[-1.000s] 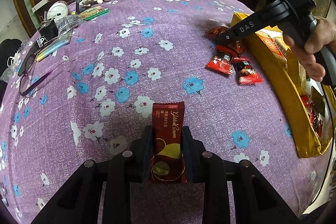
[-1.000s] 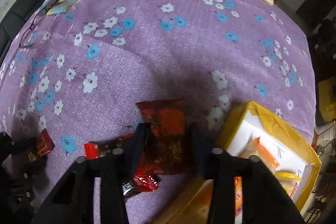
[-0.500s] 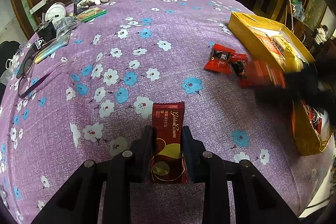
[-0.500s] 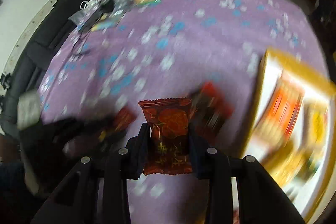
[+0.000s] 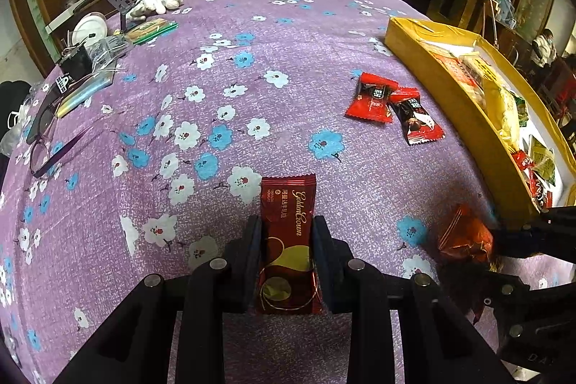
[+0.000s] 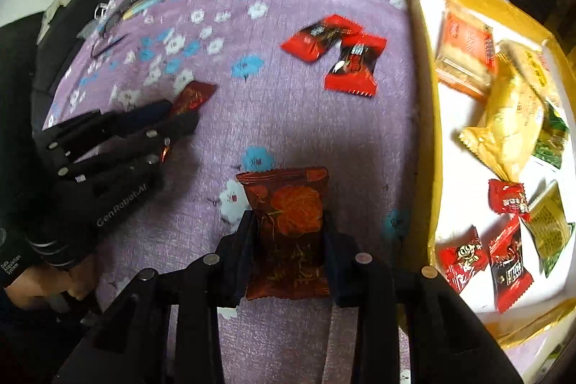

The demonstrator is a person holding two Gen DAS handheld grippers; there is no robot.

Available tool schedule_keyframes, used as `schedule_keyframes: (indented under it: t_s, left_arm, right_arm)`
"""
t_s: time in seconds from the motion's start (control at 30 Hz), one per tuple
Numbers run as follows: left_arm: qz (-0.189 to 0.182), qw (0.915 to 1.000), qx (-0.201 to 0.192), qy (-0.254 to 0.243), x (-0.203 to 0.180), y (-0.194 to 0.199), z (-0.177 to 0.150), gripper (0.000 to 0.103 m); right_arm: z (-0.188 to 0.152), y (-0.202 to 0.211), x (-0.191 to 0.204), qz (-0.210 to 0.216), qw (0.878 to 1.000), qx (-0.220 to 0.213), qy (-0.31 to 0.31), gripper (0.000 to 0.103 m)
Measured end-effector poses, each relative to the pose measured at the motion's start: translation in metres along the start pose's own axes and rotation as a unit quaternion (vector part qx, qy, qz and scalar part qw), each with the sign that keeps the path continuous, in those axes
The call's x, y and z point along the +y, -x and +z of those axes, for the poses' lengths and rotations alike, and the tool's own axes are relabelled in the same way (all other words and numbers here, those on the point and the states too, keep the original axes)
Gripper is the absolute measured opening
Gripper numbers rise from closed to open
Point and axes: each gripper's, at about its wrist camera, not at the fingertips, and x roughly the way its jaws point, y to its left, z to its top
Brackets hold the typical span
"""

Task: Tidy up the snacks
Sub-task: 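Lift the chocolate bar and red candy bag and carry them toward the tray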

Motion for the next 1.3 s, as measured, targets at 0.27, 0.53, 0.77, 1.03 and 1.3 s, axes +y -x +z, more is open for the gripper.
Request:
schedule_keyframes:
  t_s: [0.27,0.53,0.77,1.03,1.3]
  left_arm:
    - [-0.005,0.9999,0.004,-0.011,0.0003,-0.0005,0.0015,0.030]
    - [-0.007,0.9999,0.004,-0.014,-0.0001,0.0006,0.0008,0.029]
    - [-0.009,0.9998,0.004,-0.018,-0.0013,0.0040,-0.0026,0.029]
    - [-0.004,0.9999,0.005,-0.016,-0.0017,0.0073,-0.0049,0.029]
    - [0.004,0.9998,0.005,-0.017,-0.0028,0.0094,-0.0066,0.029]
  right_arm:
    - [-0.0025,-0.0007,0.0016,-0.007,1.000,-0.006,-0.015,0.034]
    - [-0.0013,-0.0005,0.0019,-0.013,1.000,-0.003,-0.022,0.034]
    - [-0.0015,-0.0009,0.0029,-0.015,1.000,-0.002,-0.025,0.034]
    - [-0.0024,-0.0002,0.0031,-0.011,1.000,-0.002,-0.027,0.034]
    - [-0.0042,0.0058,0.0062,0.000,1.000,-0.012,-0.022,0.034]
